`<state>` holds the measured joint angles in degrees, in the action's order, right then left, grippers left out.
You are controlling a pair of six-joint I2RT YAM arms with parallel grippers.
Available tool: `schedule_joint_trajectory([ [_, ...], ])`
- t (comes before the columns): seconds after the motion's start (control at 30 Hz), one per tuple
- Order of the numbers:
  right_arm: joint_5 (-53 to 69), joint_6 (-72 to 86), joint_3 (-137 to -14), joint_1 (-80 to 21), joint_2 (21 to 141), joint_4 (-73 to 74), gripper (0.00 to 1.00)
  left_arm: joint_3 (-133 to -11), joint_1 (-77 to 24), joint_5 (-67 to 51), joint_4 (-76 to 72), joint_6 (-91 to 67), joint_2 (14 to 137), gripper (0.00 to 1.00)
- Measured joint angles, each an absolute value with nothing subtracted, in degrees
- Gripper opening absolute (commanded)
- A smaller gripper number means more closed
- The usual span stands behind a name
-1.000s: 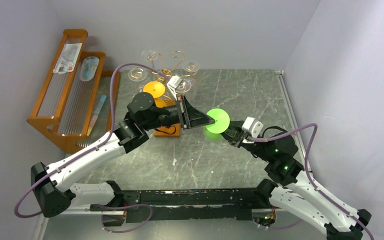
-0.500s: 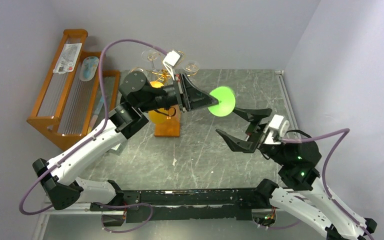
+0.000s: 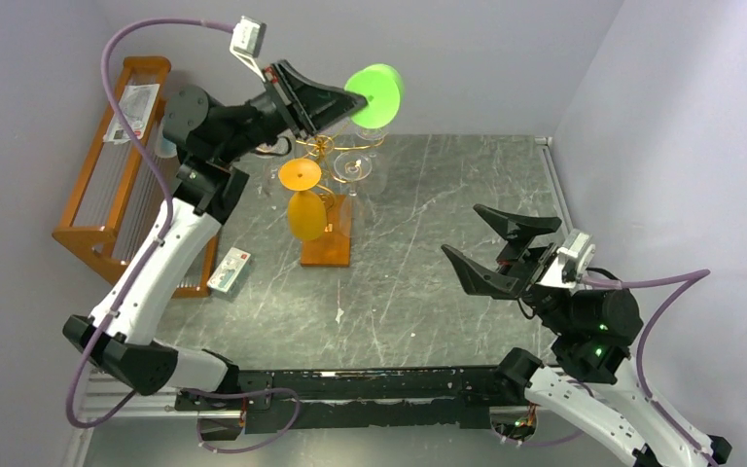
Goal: Place the wine glass upside down on the wine glass rack
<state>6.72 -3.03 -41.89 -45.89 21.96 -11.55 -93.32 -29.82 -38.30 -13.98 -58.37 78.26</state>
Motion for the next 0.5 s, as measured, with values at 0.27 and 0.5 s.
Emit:
schedule_joint_trajectory([
  [0.27,6.4,-2.1,-41.8,-45.9,23.9,-11.7,0.84,-101.2,-20.2,-41.2,-13.3,-57.6,87.0,0.05],
  [0.5,7.5,-0.9,-41.7,-45.9,26.6,-11.7,0.83,-114.2,-16.7,-42.1,-9.6,-55.4,100.7,0.05],
])
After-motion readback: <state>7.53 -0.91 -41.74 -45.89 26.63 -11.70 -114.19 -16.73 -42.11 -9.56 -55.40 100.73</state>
